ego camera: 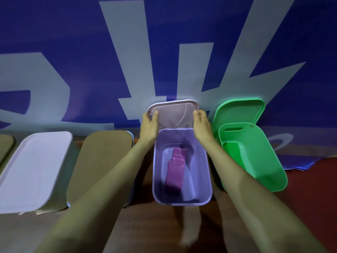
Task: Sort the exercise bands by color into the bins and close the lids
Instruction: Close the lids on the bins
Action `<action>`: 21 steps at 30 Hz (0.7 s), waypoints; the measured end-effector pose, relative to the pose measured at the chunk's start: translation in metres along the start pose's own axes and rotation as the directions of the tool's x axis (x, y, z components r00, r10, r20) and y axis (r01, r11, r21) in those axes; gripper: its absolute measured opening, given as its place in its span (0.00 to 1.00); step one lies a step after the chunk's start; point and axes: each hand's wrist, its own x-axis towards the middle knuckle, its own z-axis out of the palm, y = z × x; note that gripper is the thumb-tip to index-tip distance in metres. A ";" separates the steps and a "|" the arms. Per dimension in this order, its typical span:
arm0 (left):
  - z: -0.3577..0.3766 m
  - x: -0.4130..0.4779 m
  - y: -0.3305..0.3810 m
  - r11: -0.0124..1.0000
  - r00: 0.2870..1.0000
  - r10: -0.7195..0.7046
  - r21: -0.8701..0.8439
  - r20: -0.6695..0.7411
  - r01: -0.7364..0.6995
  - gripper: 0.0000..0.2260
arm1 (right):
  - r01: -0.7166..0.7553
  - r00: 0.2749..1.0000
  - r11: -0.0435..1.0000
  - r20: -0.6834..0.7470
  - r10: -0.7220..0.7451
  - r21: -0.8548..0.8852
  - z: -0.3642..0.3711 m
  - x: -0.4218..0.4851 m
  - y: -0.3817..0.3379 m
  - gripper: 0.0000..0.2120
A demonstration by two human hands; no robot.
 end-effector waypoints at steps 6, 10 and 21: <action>-0.015 -0.017 -0.010 0.974 0.995 -0.021 -0.227 -0.098 -0.002 0.36 | -0.012 0.997 0.984 -0.077 0.025 0.176 0.002 -0.024 -0.005 0.21; -0.022 -0.034 -0.015 0.974 0.991 -0.009 -0.225 -0.134 -0.022 0.22 | -0.002 0.995 0.974 -0.098 0.025 0.225 -0.005 -0.046 -0.007 0.24; -0.029 -0.101 -0.031 0.980 0.994 0.105 -0.174 0.016 -0.101 0.14 | 0.053 0.997 0.958 -0.077 -0.032 0.282 -0.036 -0.105 0.022 0.08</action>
